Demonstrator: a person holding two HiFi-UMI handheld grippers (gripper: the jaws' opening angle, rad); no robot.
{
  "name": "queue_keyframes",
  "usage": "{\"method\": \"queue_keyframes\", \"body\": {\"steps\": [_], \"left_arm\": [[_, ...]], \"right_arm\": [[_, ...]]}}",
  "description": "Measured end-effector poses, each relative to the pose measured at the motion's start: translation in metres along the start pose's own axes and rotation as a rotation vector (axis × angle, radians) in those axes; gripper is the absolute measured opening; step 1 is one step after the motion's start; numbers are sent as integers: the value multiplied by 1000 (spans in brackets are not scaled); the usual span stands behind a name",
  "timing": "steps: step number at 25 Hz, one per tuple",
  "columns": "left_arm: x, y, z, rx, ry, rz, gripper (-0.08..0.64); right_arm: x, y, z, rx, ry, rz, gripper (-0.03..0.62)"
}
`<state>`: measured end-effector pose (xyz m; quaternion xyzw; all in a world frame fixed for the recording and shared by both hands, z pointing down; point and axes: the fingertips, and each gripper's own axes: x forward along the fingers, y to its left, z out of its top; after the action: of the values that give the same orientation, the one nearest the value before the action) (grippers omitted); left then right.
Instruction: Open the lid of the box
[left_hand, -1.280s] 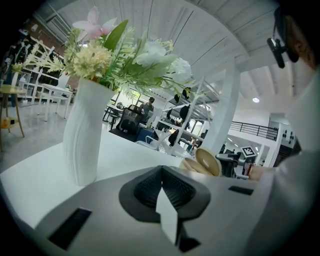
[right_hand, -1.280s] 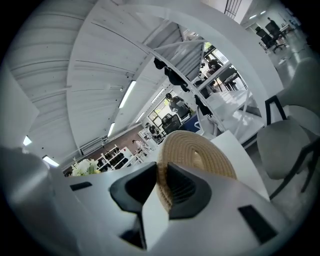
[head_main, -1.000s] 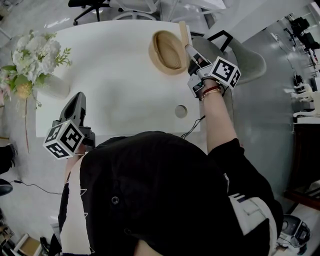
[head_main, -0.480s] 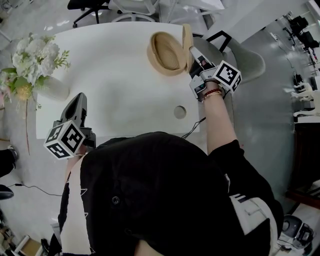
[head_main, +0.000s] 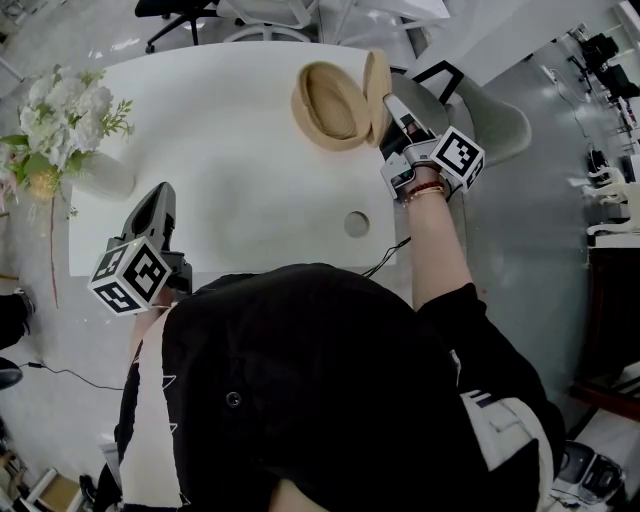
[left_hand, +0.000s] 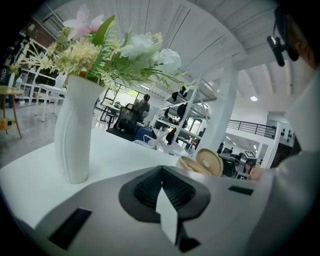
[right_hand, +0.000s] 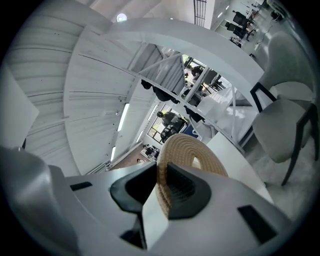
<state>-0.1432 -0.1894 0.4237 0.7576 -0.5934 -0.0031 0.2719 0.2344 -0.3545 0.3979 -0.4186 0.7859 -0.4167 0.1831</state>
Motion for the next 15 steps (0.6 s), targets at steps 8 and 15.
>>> {"method": "queue_keyframes", "body": {"steps": [8,15], "left_arm": [[12,-7,-6,-4,9,-12,11],[27,-31,-8,15,28,-44,11]], "right_arm": [[-9,-10,8,49,-40,14,71],[-29,-16,20,78,-81,22,71]]}}
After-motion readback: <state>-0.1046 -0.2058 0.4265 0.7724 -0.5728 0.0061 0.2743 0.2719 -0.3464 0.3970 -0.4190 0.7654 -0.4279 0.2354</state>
